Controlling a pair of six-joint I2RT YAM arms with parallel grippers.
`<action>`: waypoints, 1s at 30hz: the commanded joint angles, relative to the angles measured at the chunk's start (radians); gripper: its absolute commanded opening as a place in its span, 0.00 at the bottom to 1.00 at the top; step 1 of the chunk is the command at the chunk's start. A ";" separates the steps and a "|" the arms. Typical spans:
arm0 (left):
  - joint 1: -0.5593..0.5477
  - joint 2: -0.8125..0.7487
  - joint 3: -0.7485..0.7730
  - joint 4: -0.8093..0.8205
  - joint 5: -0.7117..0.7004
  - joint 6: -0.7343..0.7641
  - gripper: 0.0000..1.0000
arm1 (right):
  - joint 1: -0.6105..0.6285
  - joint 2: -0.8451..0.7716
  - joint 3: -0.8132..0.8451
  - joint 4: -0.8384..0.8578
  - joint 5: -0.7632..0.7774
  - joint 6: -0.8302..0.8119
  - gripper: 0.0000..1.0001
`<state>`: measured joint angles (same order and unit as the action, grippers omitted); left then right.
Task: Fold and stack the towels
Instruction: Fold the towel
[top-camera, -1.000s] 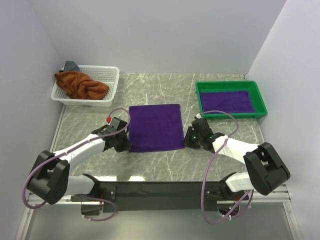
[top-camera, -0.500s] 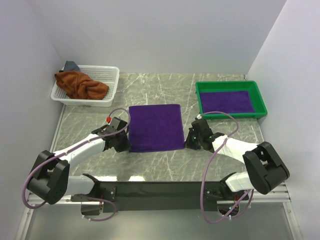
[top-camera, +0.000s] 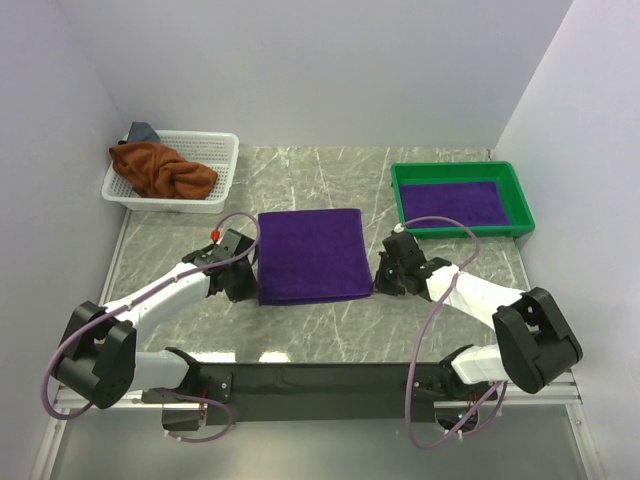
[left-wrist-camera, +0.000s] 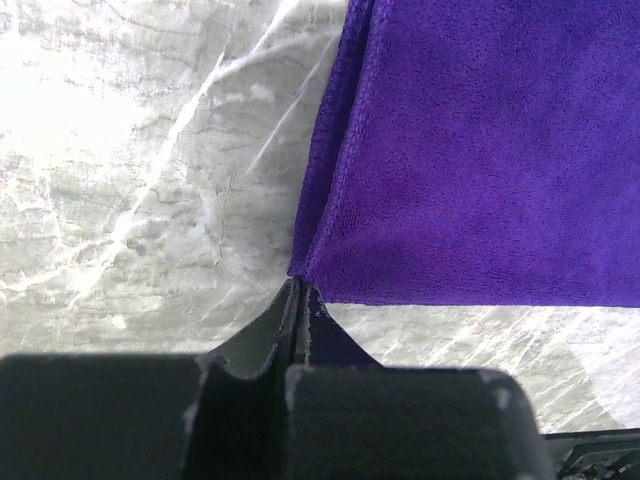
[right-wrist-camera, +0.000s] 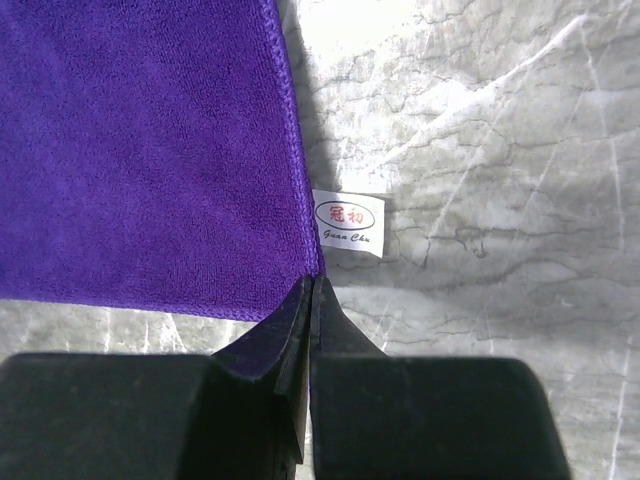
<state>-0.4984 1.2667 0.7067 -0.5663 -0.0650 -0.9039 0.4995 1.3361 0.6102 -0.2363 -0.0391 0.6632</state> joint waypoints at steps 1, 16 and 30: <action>0.000 -0.010 0.008 -0.024 0.004 -0.006 0.01 | -0.010 -0.029 0.036 -0.054 0.038 -0.027 0.00; -0.003 0.134 -0.111 0.126 0.122 -0.020 0.02 | -0.009 0.054 0.003 -0.018 0.028 -0.030 0.06; -0.003 -0.154 -0.054 -0.133 0.016 -0.070 0.74 | -0.010 -0.086 0.109 -0.123 0.131 -0.108 0.51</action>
<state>-0.4984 1.1625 0.5873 -0.6025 0.0170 -0.9630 0.4965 1.3136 0.6365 -0.3378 0.0387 0.6041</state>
